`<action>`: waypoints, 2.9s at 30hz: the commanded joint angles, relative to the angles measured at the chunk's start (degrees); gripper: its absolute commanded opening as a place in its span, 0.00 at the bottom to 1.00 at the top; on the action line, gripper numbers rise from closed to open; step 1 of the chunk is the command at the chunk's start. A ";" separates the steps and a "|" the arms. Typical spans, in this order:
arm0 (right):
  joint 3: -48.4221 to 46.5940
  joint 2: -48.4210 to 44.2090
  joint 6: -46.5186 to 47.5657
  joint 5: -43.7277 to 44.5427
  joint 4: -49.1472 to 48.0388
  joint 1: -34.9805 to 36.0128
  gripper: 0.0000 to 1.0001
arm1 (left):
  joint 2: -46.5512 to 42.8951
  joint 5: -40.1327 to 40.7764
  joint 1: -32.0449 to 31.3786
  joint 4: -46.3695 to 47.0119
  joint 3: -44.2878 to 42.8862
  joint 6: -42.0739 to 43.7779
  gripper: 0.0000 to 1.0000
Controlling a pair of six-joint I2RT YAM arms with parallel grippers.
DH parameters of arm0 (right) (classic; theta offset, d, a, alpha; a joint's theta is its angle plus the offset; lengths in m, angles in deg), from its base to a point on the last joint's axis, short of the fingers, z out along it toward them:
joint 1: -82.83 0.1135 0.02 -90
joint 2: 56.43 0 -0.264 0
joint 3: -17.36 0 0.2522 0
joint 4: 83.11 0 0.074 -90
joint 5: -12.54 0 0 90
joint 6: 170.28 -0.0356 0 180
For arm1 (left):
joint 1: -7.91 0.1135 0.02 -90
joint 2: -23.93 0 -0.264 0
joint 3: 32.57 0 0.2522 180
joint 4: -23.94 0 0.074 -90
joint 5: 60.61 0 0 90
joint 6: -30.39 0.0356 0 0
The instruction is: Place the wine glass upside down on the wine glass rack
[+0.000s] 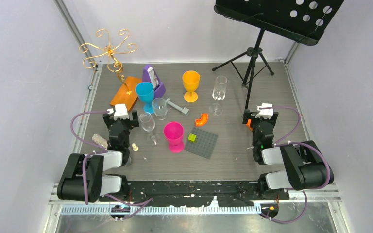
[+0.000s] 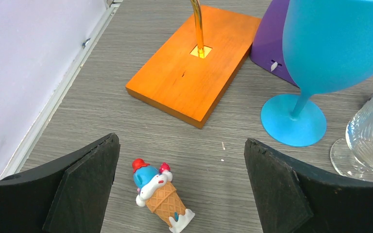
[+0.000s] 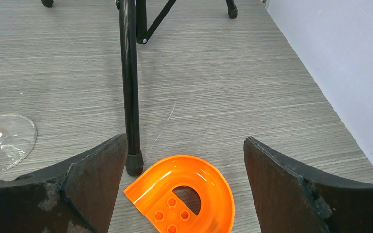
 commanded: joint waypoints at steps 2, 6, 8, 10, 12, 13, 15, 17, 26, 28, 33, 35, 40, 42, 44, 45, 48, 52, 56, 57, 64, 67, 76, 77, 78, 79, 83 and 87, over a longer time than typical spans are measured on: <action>-1.33 -0.05 0.35 0.20 -3.52 0.11 0.95 | -0.72 0.98 0.41 1.73 -1.40 -0.18 0.99; -1.32 -0.01 0.35 0.24 -3.50 0.09 0.95 | -0.74 0.98 0.42 1.77 -1.34 -0.18 0.99; -1.28 -0.04 0.35 0.22 -3.52 0.07 0.95 | -0.66 0.98 0.38 1.73 -1.34 -0.18 0.99; -1.32 -0.01 0.35 0.24 -3.55 0.11 0.95 | -0.63 0.78 0.48 1.40 -1.52 -0.18 0.99; -1.76 0.06 -0.34 1.26 -2.87 0.01 0.95 | -0.80 0.38 0.68 1.18 -1.56 -0.24 0.99; -1.92 -0.05 -0.75 2.07 -2.45 -0.10 0.95 | -0.89 0.45 0.68 1.48 -1.29 -0.38 0.99; -1.95 -0.04 -0.80 2.32 -2.41 -0.19 0.95 | -1.76 1.72 0.39 3.07 -0.46 -0.74 0.99; -1.95 0.03 -0.81 2.29 -2.44 -0.25 0.95 | -4.12 1.71 0.25 0.92 -0.06 -1.02 0.99; -1.95 -0.04 -0.85 2.29 -2.45 -0.23 0.95 | -14.01 17.82 -3.22 -18.35 -5.66 -5.47 0.99; -1.99 -0.04 -0.80 2.35 -2.38 -0.23 0.95 | -16.67 20.15 -3.82 -30.95 -9.39 -12.90 0.99; -1.98 0.01 -0.85 2.20 -2.26 -0.20 0.95 | -21.18 23.02 -6.90 -48.64 -16.45 -16.21 0.99; -1.99 -0.02 -0.87 2.20 -2.31 -0.25 0.95 | -23.75 23.31 -7.04 -53.33 -18.62 -18.84 0.99; -1.99 0.02 -0.80 2.23 -2.32 -0.20 0.95 | -30.42 22.29 -7.05 -64.83 -24.36 -22.34 0.99; -2.01 0.00 -0.80 2.15 -2.34 -0.29 0.95 | -33.21 19.63 -7.05 -71.75 -27.95 -23.74 0.99; -2.03 -0.05 -0.85 2.18 -2.41 -0.28 0.95 | -35.95 16.65 -7.05 -79.05 -31.57 -26.24 0.99; -2.03 -0.03 -0.86 2.14 -2.29 -0.29 0.95 | -37.46 14.58 -7.05 -80.49 -32.43 -26.65 0.99; -1.99 -0.02 -0.81 2.17 -2.31 -0.34 0.95 | -41.25 7.81 -7.09 -81.48 -33.42 -26.79 0.99; -1.21 -0.35 -0.44 3.24 -3.65 0.17 0.95 | -40.16 5.74 -7.05 -90.93 -38.02 -29.92 0.99; 0.20 -4.77 -0.45 7.41 -2.78 1.54 0.95 | -36.16 2.35 -7.05 -99.64 -43.57 -29.17 0.99; -0.35 -7.74 -0.03 8.28 0.69 2.07 0.95 | -35.26 1.39 -7.05 -100.94 -44.76 -28.87 0.99; -12.43 -25.71 -21.64 17.49 41.10 3.90 0.95 | -27.34 -6.58 -7.05 -109.23 -56.09 -25.60 0.97; -16.58 -28.01 -28.54 18.49 54.74 3.95 0.95 | -24.26 -8.55 -7.06 -113.56 -60.51 -24.21 0.94; -24.73 -25.70 -33.07 14.79 71.90 3.84 0.95 | -17.70 -13.44 -7.05 -117.24 -64.68 -22.29 0.85; -25.03 -25.49 -32.20 13.80 71.91 3.84 0.95 | -16.66 -14.37 -7.05 -117.18 -64.97 -22.18 0.83; -25.51 -25.16 -31.63 13.45 71.88 3.84 0.95 | -15.87 -15.00 -7.09 -117.31 -65.45 -22.03 0.81; -25.68 -25.05 -31.33 13.05 71.90 3.84 0.95 | -15.15 -15.04 -7.32 -117.24 -65.68 -22.06 0.78; -26.04 -25.33 -31.00 11.61 71.45 3.84 0.96 | -13.35 -14.36 -9.00 -116.61 -66.17 -22.59 0.74; -25.76 -26.46 -30.77 9.32 71.18 3.84 1.00 | -11.61 -13.41 -10.57 -116.02 -66.39 -22.47 0.70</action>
